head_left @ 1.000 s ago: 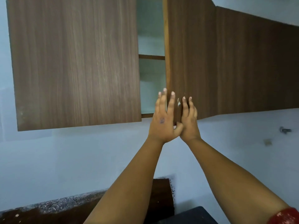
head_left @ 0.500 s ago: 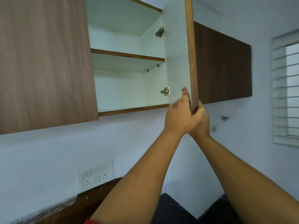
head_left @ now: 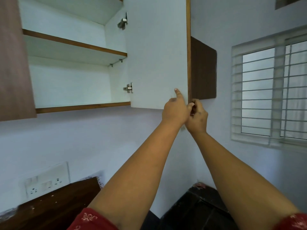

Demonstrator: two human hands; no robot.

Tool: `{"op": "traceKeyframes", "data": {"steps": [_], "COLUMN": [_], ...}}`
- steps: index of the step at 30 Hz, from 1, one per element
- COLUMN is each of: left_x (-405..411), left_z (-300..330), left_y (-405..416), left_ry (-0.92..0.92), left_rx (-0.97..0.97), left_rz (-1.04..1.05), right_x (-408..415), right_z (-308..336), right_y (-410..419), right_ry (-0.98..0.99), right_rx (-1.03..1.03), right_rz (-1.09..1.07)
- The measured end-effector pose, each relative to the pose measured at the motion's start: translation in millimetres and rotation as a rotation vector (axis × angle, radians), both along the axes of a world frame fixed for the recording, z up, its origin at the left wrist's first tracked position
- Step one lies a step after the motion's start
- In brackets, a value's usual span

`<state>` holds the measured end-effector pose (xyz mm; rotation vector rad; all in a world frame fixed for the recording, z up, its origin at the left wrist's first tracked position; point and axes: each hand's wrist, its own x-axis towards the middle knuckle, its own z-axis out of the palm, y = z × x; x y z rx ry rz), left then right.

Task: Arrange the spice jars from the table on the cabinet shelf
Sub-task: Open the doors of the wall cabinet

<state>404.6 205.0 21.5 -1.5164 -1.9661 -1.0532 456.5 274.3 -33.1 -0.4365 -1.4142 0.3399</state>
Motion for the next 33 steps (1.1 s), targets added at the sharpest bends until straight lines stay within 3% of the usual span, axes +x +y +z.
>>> {"op": "traceKeyframes", "data": {"steps": [6,11,17,23,28,33], "left_x": [21.2,33.7,31.6,2.9,-47.6,-117.7], "left_z": [-12.0,-28.6,-35.5,-14.6,0.9,13.3], "left_y": [38.3,69.5,68.1,28.4,-24.3,-100.4], "left_ry": [0.041,0.116,0.154,0.161,0.216,0.368], "left_rx": [0.044,-0.079,0.096,0.307,0.447,0.394], "left_rz": [-0.087,-0.084,-0.036,0.060,0.242,0.532], "right_x": [37.7,56.0,46.4,19.8,-42.7,-123.3], "right_z": [3.2,-0.3,2.4,20.7,39.1,45.9], "right_y": [39.4,63.4,52.4,25.0,-11.4,-55.4], "right_ry": [-0.134,-0.223,-0.165,-0.090,-0.109,-0.263], "right_rx": [-0.096,-0.196,-0.037,0.146,0.226,0.307], "right_rz": [0.020,-0.053,-0.334,-0.408,-0.160,0.041]}}
